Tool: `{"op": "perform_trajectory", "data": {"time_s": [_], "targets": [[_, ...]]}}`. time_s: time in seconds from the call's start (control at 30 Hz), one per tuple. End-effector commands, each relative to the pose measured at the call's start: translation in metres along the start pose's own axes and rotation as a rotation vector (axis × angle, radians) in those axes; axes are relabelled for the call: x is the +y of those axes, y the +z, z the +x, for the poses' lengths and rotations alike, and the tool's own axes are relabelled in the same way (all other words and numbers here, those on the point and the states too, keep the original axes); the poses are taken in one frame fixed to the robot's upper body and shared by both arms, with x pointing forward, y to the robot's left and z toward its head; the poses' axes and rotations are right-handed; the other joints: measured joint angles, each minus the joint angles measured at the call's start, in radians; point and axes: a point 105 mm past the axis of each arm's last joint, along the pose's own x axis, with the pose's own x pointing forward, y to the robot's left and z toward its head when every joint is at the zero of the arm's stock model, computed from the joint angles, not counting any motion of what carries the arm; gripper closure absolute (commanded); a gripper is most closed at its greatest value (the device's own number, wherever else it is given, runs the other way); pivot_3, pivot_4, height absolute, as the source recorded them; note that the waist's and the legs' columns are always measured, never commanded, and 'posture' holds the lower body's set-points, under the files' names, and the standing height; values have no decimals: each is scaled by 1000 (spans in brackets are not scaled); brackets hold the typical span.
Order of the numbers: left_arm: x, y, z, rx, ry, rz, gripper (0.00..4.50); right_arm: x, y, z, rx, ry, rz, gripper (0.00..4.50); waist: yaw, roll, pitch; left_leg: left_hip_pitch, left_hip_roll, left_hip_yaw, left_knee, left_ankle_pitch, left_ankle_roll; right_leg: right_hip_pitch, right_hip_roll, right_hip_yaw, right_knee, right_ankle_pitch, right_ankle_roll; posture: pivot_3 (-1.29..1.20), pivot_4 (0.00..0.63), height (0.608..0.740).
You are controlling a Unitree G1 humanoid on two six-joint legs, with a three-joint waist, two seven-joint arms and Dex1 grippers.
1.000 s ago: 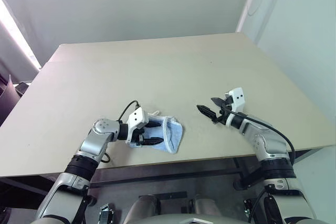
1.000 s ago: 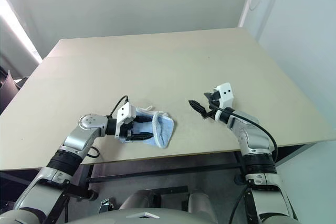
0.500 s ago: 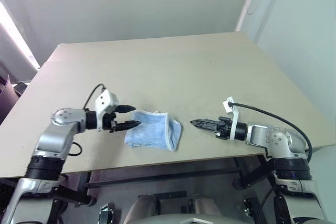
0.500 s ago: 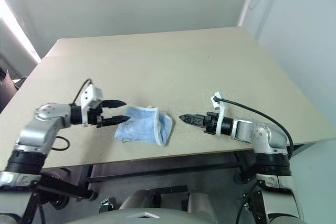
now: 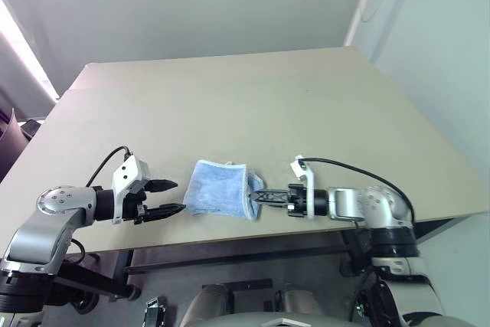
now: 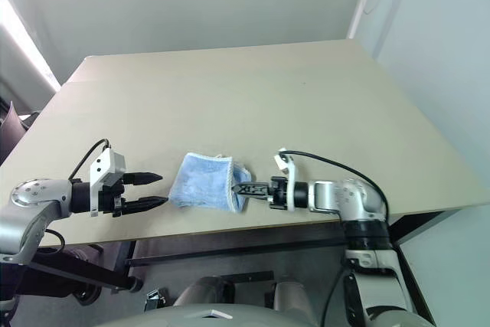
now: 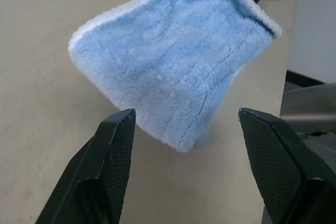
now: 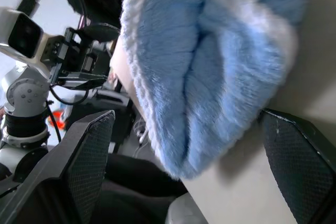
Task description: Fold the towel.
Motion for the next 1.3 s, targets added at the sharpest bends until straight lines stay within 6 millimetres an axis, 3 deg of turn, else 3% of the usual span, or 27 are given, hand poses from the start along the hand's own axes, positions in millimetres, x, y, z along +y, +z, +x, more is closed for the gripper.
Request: {"op": "perform_trajectory", "data": {"time_s": [0.03, 0.6, 0.7, 0.87, 1.07, 1.2, 1.3], "targets": [[-1, 11, 2, -24, 13, 37, 1198, 1, 7, 19, 24, -19, -9, 0, -5, -1, 0, 1, 0, 0, 0, 0, 0, 0, 0, 0, 0, 0, 0, 0, 0, 740], [1, 18, 18, -51, 22, 62, 1198, 15, 2, 64, 147, 32, 24, 0, -28, 0, -1, 2, 1, 0, -2, 0, 0, -1, 1, -1, 1, 1, -1, 0, 0, 740], [0, 18, 23, -52, 13, 70, 1140, 15, 0, 61, 167, 34, 11, 662, -31, 0, -1, 2, 1, 0, -4, 0, 0, -2, 1, 0, 1, 1, 0, 0, 0, 740], [2, 19, 22, -58, 29, 62, 1140, 20, 5, 53, 148, 63, 16, 2457, -28, 0, -1, 2, 1, 0, -6, 1, 2, -4, 1, 0, 1, 1, 0, 0, 0, 740], [11, 15, 15, -105, 123, -14, 1140, 45, 37, 39, 38, 167, -18, 4482, -27, 0, -1, 1, 0, 0, -5, 0, 0, -3, 1, 0, 1, 1, 0, 0, 0, 740], [16, 17, 12, -181, 175, -96, 1140, 62, 62, 37, -13, 201, -70, 4482, -27, 1, 0, 1, 0, 0, -4, 0, 0, -3, 1, 0, 1, 1, 0, 0, 0, 740], [21, 15, 0, -238, 244, -170, 1140, 74, 96, 42, -83, 199, -132, 4482, -31, 1, 0, 2, 0, 0, -4, 0, 0, -3, 1, 0, 1, 1, 0, 0, 0, 740]]}}
